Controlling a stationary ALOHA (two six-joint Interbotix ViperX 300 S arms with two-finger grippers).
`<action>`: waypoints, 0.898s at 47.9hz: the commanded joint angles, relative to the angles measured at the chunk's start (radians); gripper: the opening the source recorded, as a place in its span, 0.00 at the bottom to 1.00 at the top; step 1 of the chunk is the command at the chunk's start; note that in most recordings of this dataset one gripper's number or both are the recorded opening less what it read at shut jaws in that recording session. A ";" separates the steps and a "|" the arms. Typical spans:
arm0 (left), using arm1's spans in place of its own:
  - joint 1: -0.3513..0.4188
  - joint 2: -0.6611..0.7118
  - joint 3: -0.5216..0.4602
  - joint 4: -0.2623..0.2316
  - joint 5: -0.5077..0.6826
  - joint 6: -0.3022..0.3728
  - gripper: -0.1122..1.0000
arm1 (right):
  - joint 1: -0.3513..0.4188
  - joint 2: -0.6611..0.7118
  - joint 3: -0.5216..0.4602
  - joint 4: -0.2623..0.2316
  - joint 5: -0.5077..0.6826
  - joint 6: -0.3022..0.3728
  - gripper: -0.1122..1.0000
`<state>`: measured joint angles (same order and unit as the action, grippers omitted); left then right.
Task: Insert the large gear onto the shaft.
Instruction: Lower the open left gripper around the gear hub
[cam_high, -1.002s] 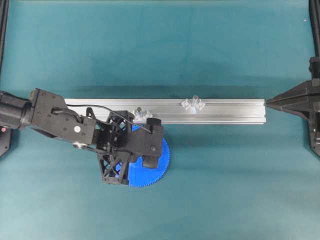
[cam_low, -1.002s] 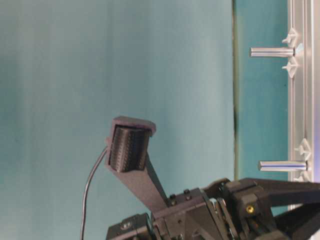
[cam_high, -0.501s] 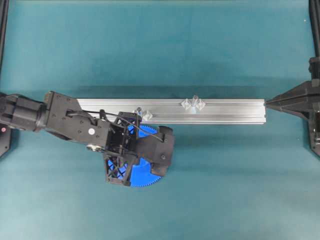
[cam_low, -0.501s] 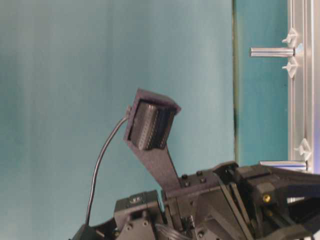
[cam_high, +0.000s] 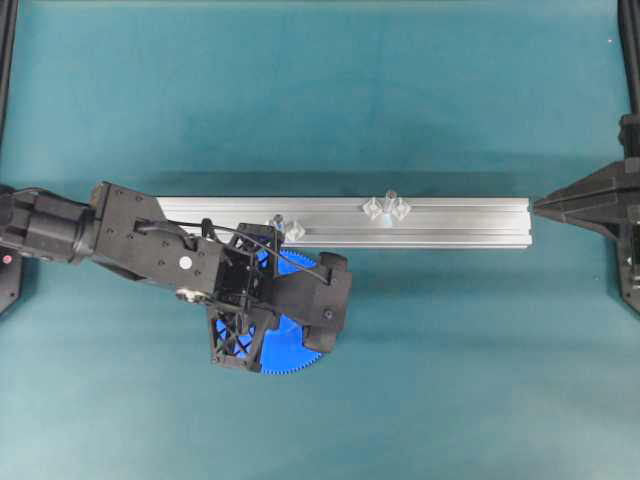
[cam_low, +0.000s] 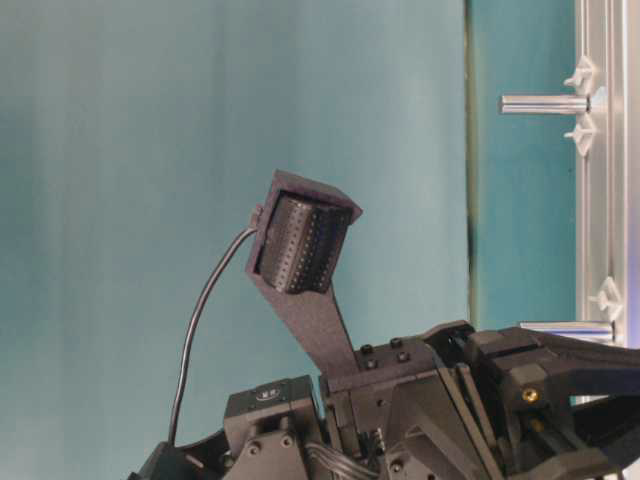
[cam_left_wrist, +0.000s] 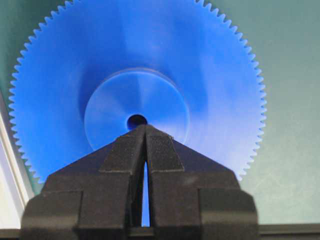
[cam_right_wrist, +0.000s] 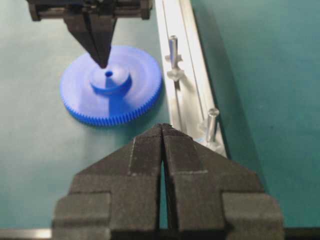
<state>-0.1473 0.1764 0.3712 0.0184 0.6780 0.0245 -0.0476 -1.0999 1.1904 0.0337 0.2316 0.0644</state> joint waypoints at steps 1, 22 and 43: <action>-0.005 -0.014 -0.020 0.003 -0.015 0.002 0.10 | -0.002 0.006 -0.008 0.000 -0.005 0.009 0.12; 0.000 -0.002 -0.032 0.003 -0.015 -0.035 0.80 | -0.002 0.006 -0.006 0.000 -0.006 0.015 0.12; 0.034 0.008 -0.046 0.003 0.002 -0.067 0.95 | -0.002 0.006 -0.005 0.000 -0.005 0.018 0.12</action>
<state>-0.1212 0.1994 0.3467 0.0184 0.6780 -0.0414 -0.0476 -1.0999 1.1950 0.0337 0.2316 0.0752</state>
